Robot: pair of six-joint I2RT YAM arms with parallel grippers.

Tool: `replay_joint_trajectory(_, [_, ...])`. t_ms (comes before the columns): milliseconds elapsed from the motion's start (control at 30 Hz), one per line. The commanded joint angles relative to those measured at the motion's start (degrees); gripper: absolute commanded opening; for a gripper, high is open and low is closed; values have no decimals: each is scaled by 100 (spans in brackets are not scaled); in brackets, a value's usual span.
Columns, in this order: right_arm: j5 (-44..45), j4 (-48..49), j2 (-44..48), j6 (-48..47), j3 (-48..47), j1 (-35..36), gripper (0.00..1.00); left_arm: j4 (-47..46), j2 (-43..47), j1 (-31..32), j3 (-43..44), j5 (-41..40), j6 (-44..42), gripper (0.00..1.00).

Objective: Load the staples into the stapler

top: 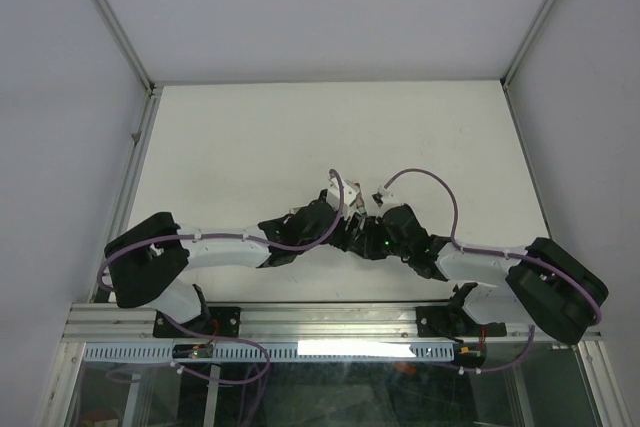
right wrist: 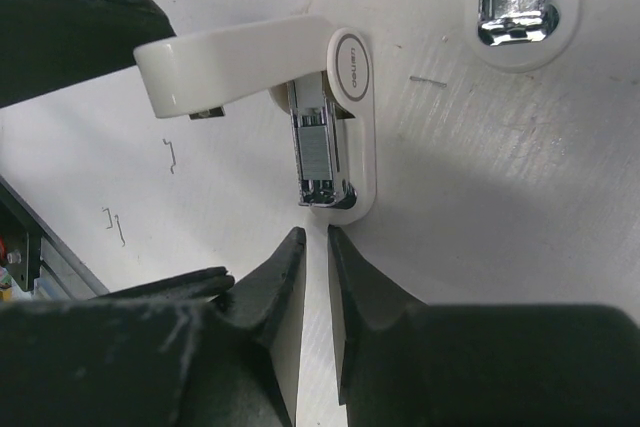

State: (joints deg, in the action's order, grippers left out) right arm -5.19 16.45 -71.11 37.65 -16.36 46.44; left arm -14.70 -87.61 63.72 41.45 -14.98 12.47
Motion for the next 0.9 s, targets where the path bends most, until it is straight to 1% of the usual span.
replay_joint_trajectory(0, [396, -54, -123, -56, 25, 9, 18, -386, 247, 272, -23, 942, 56, 63])
replay_joint_trajectory(67, [396, -69, -115, -56, 28, 8, 18, -393, 245, 272, -39, 1099, 67, 63])
replay_joint_trajectory(167, [430, -122, -52, -71, 25, 13, 18, -400, 284, 272, -87, 1228, 111, 70])
replay_joint_trajectory(333, [483, -299, 171, -172, 5, 14, 21, -481, 419, 272, -214, 1529, 128, 77])
replay_joint_trajectory(433, [519, -380, 281, -219, 9, 11, 23, -612, 438, 272, -253, 1833, 143, 78])
replay_joint_trajectory(500, [505, -389, 276, -237, 10, 0, 23, -663, 400, 263, -247, 1883, 150, 78])
replay_joint_trajectory(600, [461, -395, 253, -232, 10, 1, 23, -665, 462, 263, -261, 1579, 216, 79])
replay_joint_trajectory(700, [440, -398, 321, -240, 26, 1, 24, -488, 803, 135, -238, 1038, 505, 85])
replay_joint_trajectory(867, [352, -430, 494, -362, 47, 2, 27, -168, 1342, -484, -128, 1084, 1133, 89])
